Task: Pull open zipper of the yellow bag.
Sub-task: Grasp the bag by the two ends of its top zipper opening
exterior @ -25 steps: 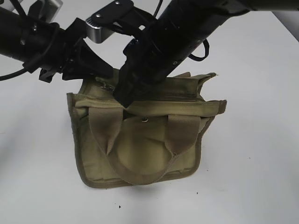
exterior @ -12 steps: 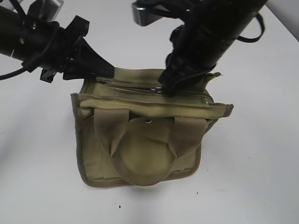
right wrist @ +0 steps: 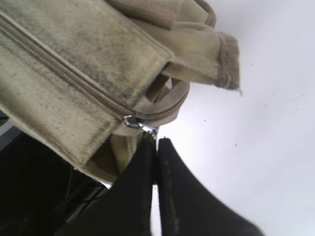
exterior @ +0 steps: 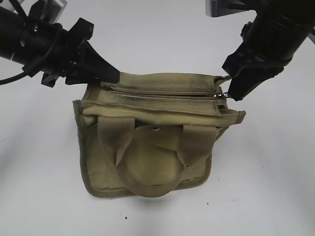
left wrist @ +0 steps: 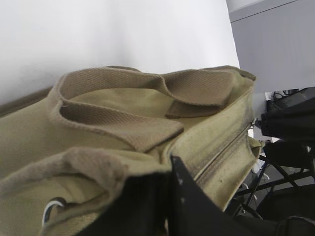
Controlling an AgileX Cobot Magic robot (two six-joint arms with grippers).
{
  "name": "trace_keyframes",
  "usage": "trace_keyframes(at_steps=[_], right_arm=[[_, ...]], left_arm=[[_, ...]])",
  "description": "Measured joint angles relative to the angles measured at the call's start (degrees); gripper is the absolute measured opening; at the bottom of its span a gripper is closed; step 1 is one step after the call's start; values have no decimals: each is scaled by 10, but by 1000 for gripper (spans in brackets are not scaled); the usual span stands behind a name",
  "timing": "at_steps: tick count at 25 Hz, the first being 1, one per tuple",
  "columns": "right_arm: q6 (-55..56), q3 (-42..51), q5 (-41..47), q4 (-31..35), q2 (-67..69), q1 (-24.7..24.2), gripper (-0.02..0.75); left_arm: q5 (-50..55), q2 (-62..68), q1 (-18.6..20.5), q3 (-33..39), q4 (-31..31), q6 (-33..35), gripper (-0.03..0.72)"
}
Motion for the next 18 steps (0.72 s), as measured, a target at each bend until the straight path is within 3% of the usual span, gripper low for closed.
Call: trace_keyframes(at_steps=[18], right_arm=[[88, 0, 4, -38, -5, -11, 18]], left_arm=[[0, -2, 0, 0, 2, 0, 19]])
